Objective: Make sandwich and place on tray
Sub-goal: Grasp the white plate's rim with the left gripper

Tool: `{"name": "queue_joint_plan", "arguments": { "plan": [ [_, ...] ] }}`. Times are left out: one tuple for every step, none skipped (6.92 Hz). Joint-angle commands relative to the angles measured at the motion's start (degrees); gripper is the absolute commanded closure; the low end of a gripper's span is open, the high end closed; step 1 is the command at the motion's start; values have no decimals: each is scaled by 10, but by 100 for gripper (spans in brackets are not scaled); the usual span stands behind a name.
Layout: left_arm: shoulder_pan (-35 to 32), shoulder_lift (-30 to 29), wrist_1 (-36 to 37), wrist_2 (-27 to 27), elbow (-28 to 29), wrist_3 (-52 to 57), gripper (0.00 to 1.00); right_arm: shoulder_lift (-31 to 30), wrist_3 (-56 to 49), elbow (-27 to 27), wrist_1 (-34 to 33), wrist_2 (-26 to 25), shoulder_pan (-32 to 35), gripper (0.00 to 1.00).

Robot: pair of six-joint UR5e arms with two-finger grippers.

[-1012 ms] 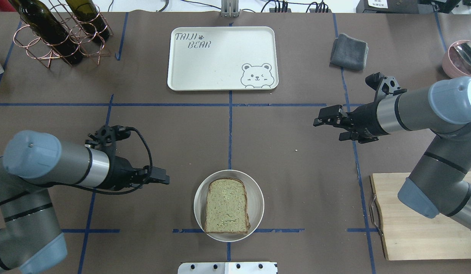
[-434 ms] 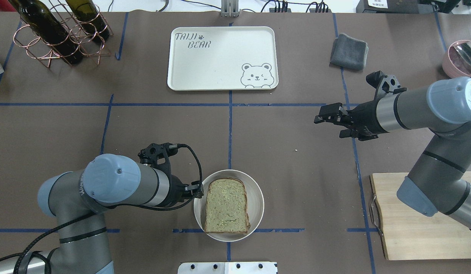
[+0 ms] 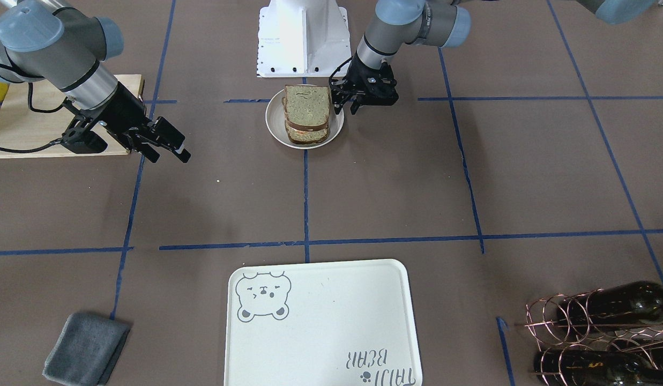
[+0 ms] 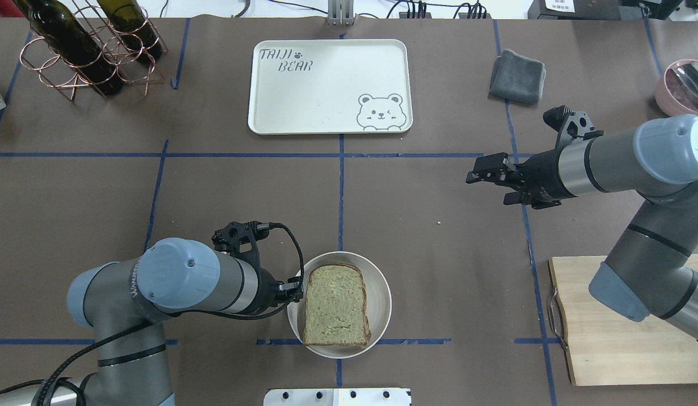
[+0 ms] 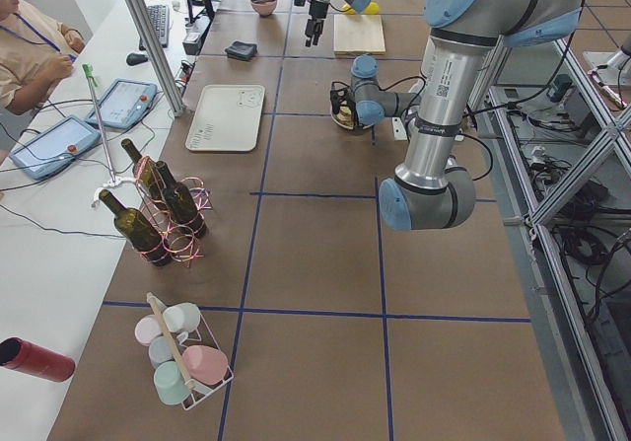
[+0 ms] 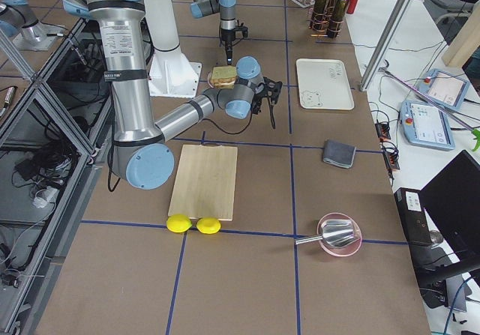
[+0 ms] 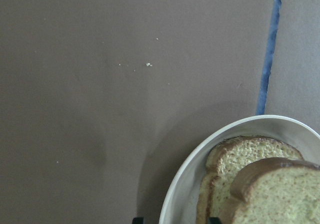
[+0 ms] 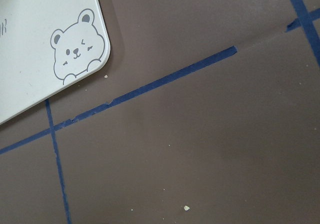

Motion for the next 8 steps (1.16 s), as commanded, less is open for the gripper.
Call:
{"name": "queue_joint_plan", "arguments": {
  "plan": [
    [5, -5, -2, -1, 13, 1, 52, 1, 0, 0, 0, 0, 0, 0],
    [9, -5, -2, -1, 14, 1, 53, 1, 0, 0, 1, 1, 0, 0],
    [16, -5, -3, -1, 15, 1, 54, 2, 0, -1, 1, 0, 0, 0],
    [21, -5, -3, -1, 15, 1, 54, 3, 0, -1, 1, 0, -1, 0],
    [21, -6, -3, -1, 19, 1, 54, 3, 0, -1, 1, 0, -1, 0],
    [21, -6, -13, -1, 21, 2, 56, 3, 0, 0, 1, 0, -1, 0],
    [23, -6, -17, -1, 28, 3, 58, 2, 0, -1, 1, 0, -1, 0],
    [24, -11, -17, -1, 31, 4, 58, 2, 0, -1, 1, 0, -1, 0]
  ]
}}
